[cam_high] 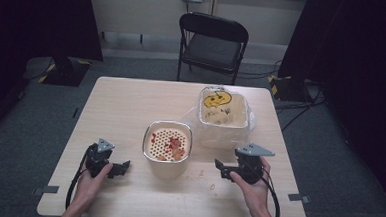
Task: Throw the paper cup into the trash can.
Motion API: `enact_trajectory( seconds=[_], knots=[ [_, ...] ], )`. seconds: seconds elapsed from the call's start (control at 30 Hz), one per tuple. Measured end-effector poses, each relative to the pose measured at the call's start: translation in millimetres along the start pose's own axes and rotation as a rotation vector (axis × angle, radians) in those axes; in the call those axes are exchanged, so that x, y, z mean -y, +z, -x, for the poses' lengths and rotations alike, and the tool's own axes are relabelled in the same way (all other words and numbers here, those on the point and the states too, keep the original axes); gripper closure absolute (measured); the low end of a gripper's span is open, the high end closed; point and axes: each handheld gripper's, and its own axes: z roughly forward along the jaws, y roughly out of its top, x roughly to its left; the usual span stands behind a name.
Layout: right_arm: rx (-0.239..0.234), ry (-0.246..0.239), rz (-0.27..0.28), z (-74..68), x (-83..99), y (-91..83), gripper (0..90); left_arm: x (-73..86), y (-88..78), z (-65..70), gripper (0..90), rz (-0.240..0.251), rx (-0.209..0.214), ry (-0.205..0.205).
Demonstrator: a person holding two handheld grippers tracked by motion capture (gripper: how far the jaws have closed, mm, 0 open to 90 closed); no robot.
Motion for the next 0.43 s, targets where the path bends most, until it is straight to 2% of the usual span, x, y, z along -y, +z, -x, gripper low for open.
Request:
enact_trajectory(
  seconds=[0.07,0.13,0.27,0.33,0.43],
  knots=[
    [0.002,0.009,-0.038,5.5,13.2,10.1,15.1,0.0,0.0,0.0,0.0,0.000,0.000,0.000],
    [0.023,0.011,-0.078,12.4,27.2,20.7,15.2,0.0,0.0,0.0,0.0,0.000,0.000,0.000],
    [0.082,0.007,-0.128,22.8,41.9,32.7,15.0,0.0,0.0,0.0,0.0,0.001,0.000,0.000],
    [0.116,-0.016,-0.122,24.2,45.2,34.2,14.8,0.0,0.0,0.0,0.0,0.000,0.000,0.000],
    [0.119,-0.023,-0.121,24.3,45.1,34.6,14.3,0.0,0.0,0.0,0.0,0.000,0.000,0.000]
  ],
)
